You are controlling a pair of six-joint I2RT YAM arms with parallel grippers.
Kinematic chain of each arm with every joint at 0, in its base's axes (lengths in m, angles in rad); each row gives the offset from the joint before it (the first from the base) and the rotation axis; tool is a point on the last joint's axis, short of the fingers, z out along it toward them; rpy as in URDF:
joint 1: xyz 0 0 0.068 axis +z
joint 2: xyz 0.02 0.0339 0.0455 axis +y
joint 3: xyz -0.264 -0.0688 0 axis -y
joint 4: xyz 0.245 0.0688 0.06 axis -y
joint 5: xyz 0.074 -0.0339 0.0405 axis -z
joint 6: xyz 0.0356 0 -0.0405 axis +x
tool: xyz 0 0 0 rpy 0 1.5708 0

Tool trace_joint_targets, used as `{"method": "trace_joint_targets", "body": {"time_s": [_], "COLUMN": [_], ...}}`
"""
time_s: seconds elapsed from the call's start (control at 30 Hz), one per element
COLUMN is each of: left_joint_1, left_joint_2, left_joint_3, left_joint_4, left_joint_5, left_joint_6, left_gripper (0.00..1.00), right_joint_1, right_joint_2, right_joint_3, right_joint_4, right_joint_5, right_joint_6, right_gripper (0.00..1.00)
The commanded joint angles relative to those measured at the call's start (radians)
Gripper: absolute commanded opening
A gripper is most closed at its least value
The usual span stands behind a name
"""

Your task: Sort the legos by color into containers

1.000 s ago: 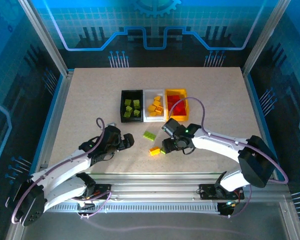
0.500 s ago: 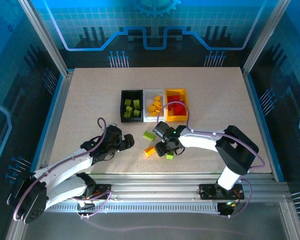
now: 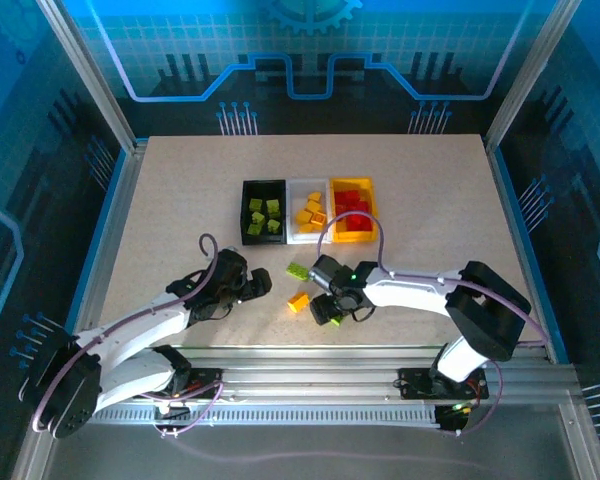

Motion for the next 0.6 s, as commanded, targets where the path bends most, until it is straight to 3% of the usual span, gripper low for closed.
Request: {"method": "trace_joint_targets", "body": {"time_s": [0.0,0.23,0.4,0.57], "left_joint_1": [0.003,0.002,0.003,0.004], "left_joint_2": [0.014,0.026,0.02,-0.009], "left_joint_3": [0.017,0.016,0.02,-0.001], "left_joint_4": [0.036,0.039,0.025,0.01], "left_joint_5": [0.026,0.027,0.02,-0.022], "left_joint_6": [-0.012,-0.005,0.001,-0.005], "left_gripper": [0.99,0.99,0.99,0.99], "right_joint_1": [0.03,0.038,0.039,0.031], "right_joint_2": [-0.012,0.033,-0.003,-0.089], "right_joint_3": [-0.053,-0.078,-0.029,0.085], "right_joint_4": [-0.044,0.021,-0.019,-0.081], "right_joint_5": [-0.008,0.006,0.019,0.047], "right_joint_6": [0.079,0.087,0.051,-0.016], "right_gripper": [0.77,0.64,0.41,0.31]}}
